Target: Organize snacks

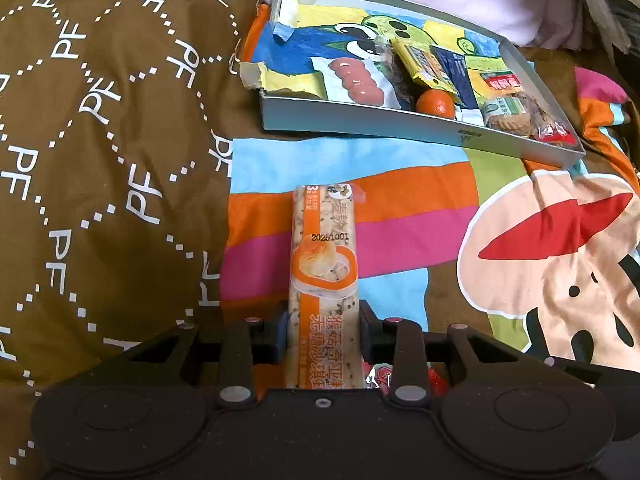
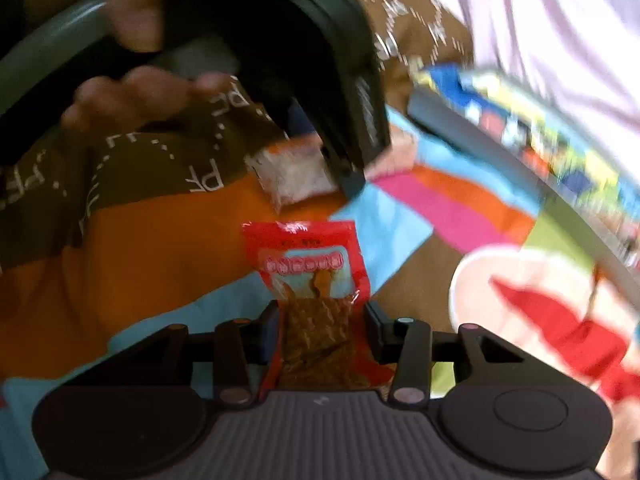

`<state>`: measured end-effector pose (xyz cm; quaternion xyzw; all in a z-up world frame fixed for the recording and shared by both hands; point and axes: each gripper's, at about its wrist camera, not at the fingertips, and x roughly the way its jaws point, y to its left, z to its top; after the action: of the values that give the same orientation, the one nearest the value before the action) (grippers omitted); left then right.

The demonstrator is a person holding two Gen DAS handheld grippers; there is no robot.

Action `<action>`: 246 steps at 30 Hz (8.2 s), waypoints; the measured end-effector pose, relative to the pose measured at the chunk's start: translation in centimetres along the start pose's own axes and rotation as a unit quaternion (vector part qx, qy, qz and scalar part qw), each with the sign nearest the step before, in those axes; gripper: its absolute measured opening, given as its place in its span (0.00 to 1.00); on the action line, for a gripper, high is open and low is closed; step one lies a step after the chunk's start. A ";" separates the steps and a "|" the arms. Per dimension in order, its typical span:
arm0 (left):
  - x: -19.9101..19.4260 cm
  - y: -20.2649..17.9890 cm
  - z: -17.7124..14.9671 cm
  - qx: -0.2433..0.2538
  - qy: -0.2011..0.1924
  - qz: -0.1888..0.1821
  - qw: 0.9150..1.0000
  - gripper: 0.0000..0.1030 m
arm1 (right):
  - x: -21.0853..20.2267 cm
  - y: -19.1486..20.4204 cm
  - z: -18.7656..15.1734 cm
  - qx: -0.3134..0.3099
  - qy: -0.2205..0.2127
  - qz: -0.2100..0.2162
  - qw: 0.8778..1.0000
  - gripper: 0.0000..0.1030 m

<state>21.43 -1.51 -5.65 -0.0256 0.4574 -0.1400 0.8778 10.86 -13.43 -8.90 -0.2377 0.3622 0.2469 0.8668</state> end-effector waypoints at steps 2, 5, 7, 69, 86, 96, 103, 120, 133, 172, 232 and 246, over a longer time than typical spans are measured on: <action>0.0 0.1 0.0 -0.002 0.000 -0.002 1.000 0.34 | 0.0 -0.5 -0.1 0.015 0.001 0.007 1.000 0.45; -0.2 0.1 0.0 -0.005 -0.003 -0.004 1.000 0.34 | -0.3 0.7 -0.2 -0.025 -0.009 -0.017 0.999 0.44; -0.4 0.1 0.0 -0.007 -0.007 -0.007 1.000 0.34 | -0.4 1.8 -0.4 -0.065 -0.016 -0.040 0.997 0.43; 4.1 -2.3 17.0 -0.068 -0.188 0.005 0.980 0.34 | 3.9 -13.0 9.9 -0.029 -0.229 -0.368 0.901 0.44; 7.3 -1.6 16.8 -0.064 -0.154 0.049 0.985 0.35 | 5.8 -14.6 9.8 0.008 -0.201 -0.328 0.923 0.50; 6.1 -2.0 16.9 -0.073 -0.162 0.076 0.981 0.62 | 5.1 -15.4 9.6 0.033 -0.214 -0.302 0.928 0.77; 3.3 -2.1 17.0 -0.082 -0.187 0.072 0.976 0.81 | 3.3 -15.8 9.6 0.063 -0.233 -0.304 0.922 0.90; -6.0 -3.7 14.6 -0.058 -0.260 0.095 0.959 0.99 | -5.7 -15.6 9.2 0.148 -0.295 -0.292 0.898 1.00; -11.5 -4.9 9.1 -0.028 -0.292 0.116 0.949 0.99 | -11.8 -13.2 7.1 0.199 -0.321 -0.285 0.881 1.00; -15.9 -5.1 -6.0 -0.014 -0.277 0.120 0.953 0.99 | -17.4 -3.7 -1.4 0.226 -0.300 -0.275 0.885 1.00; -12.9 -3.5 -11.8 -0.052 -0.179 0.149 0.971 0.99 | -13.5 -1.1 -4.1 0.261 -0.186 -0.203 0.926 1.00; -13.0 -3.4 -11.8 -0.051 -0.179 0.149 0.971 0.99 | -13.4 -1.0 -4.1 0.259 -0.183 -0.202 0.926 1.00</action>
<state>4.06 -0.28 -1.62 -0.0269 0.2983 0.0227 0.9538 1.15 -20.07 -1.25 -0.0234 0.1927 0.0030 0.9810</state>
